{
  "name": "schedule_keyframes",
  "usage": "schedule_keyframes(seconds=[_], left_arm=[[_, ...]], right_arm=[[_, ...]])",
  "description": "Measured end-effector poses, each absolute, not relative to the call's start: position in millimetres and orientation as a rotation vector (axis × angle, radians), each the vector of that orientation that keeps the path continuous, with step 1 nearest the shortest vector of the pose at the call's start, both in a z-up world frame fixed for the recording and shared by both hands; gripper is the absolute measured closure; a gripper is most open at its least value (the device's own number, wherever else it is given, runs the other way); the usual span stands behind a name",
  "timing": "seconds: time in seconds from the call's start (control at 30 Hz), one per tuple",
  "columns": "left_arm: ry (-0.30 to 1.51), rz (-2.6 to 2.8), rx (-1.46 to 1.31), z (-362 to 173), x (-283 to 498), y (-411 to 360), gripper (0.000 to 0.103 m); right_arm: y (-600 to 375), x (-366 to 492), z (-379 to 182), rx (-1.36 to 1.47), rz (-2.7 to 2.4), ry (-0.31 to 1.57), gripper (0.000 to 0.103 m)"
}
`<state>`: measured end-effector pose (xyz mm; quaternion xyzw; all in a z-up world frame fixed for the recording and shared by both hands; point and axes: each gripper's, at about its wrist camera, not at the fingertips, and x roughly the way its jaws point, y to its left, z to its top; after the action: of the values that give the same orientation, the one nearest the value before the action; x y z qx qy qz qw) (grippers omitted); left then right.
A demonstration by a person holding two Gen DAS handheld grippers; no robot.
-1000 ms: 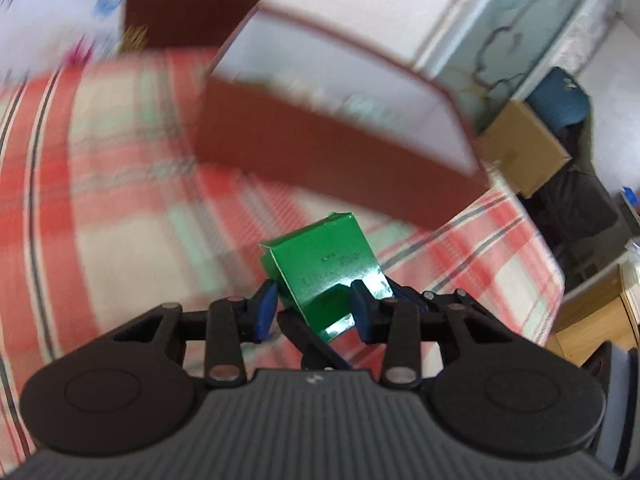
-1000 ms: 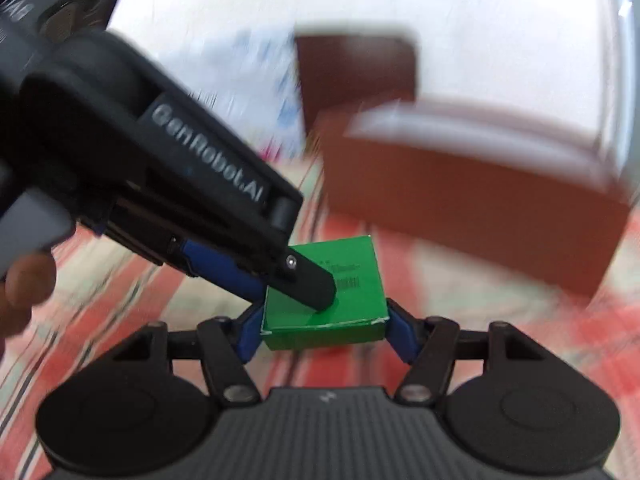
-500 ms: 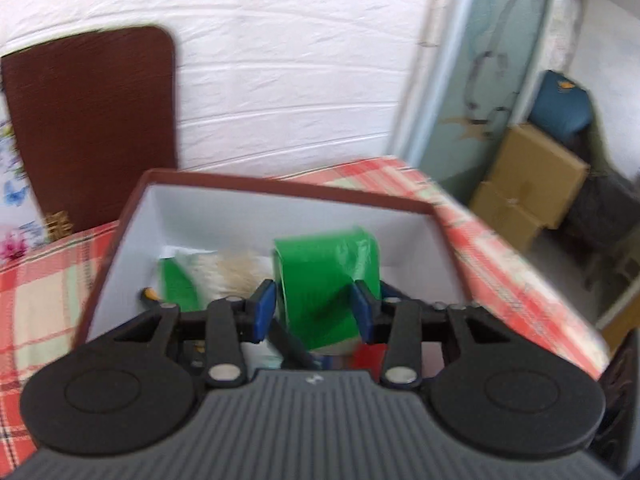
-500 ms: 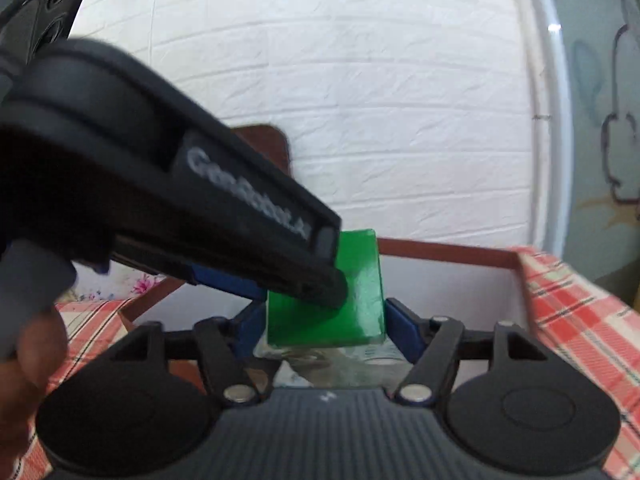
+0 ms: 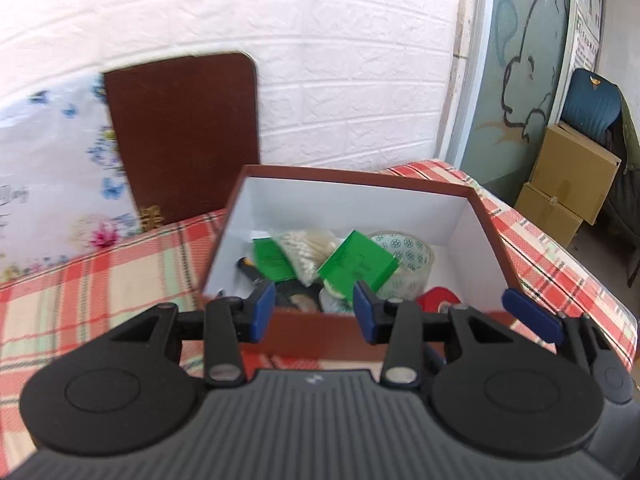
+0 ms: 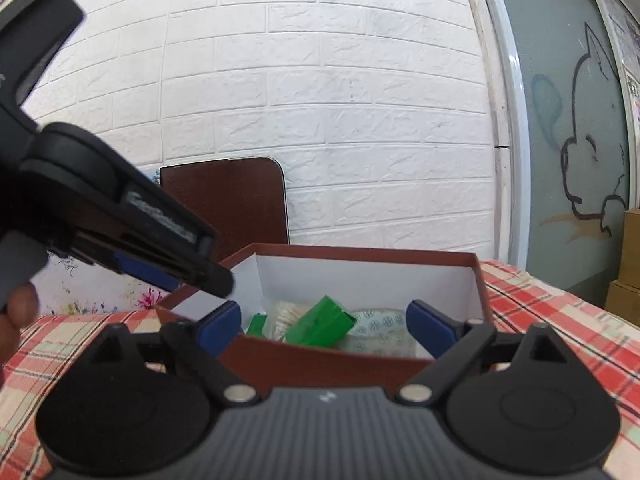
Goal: Organize objects
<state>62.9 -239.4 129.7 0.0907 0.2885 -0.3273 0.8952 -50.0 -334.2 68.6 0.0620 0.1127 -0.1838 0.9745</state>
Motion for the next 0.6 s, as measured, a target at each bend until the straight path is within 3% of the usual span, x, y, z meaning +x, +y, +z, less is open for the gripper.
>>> schedule_keyframes(seconds=[0.17,0.3,0.47,0.53,0.6], left_arm=[[0.559,-0.624,0.179,132,42,-197,0.041],[0.553,-0.549,0.179,127,30,-162,0.03],[0.612,-0.485,0.14,118,24,-128,0.019],[0.613,-0.47,0.149,114,21,-121,0.008],[0.602,-0.445,0.156,111,18,-116,0.003]], right_arm=[[-340,-58,79,0.177,-0.365,0.285,0.01],[-332,-69,90,0.226,-0.369,0.304,0.0],[-310,-84,105,0.275,-0.338,0.31,0.0],[-304,-86,108,0.306,-0.326,0.313,0.0],[-298,-89,108,0.337,-0.324,0.315,0.0]])
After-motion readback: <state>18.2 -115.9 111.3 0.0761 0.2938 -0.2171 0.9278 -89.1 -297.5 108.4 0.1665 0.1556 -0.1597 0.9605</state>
